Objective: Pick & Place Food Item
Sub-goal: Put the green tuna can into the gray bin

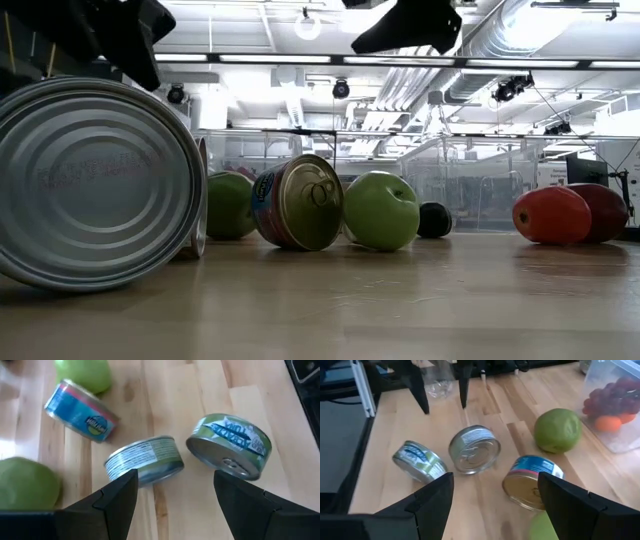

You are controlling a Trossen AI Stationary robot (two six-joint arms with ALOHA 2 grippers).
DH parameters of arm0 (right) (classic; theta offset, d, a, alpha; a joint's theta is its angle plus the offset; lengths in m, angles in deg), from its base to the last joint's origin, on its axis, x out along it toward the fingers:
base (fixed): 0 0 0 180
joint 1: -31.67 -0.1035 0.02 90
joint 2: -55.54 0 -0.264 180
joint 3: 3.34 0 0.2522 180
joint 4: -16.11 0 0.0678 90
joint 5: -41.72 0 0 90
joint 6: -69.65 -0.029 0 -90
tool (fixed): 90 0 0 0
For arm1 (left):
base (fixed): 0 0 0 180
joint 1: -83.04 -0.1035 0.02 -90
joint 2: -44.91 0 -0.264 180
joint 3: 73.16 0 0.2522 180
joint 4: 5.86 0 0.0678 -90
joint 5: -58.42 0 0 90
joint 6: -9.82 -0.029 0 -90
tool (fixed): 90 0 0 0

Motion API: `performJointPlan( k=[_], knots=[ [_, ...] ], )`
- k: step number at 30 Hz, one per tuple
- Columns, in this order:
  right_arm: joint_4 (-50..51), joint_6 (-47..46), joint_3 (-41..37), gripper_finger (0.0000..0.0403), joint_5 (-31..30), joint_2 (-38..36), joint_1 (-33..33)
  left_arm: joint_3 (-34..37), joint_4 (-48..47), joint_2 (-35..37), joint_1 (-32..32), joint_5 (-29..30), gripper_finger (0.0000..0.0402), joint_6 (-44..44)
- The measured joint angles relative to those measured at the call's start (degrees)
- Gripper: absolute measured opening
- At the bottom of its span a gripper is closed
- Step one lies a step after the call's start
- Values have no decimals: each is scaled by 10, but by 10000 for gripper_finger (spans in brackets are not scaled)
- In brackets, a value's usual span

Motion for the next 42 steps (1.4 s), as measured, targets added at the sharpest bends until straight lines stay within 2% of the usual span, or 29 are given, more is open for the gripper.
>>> performJointPlan(
  k=[4, 10, 14, 29, 42],
  knots=[
    [-2, -11, -1, 279, 0, 0, -15, 0, 10, -15, 3, 3, 251, -33],
    [-25, -8, -1, 279, 1, 0, -32, 0, 10, -13, 2, 5, 251, -180],
    [-28, -8, -1, 279, -2, 0, -38, 0, 10, -12, 2, 4, 251, -232],
    [-53, -25, -1, 279, 1, 0, -35, 0, 51, -12, 2, -18, 251, -148],
    [-56, -15, -1, 279, -1, 0, -35, 0, 69, -12, -2, -19, 251, -161]
  ],
)
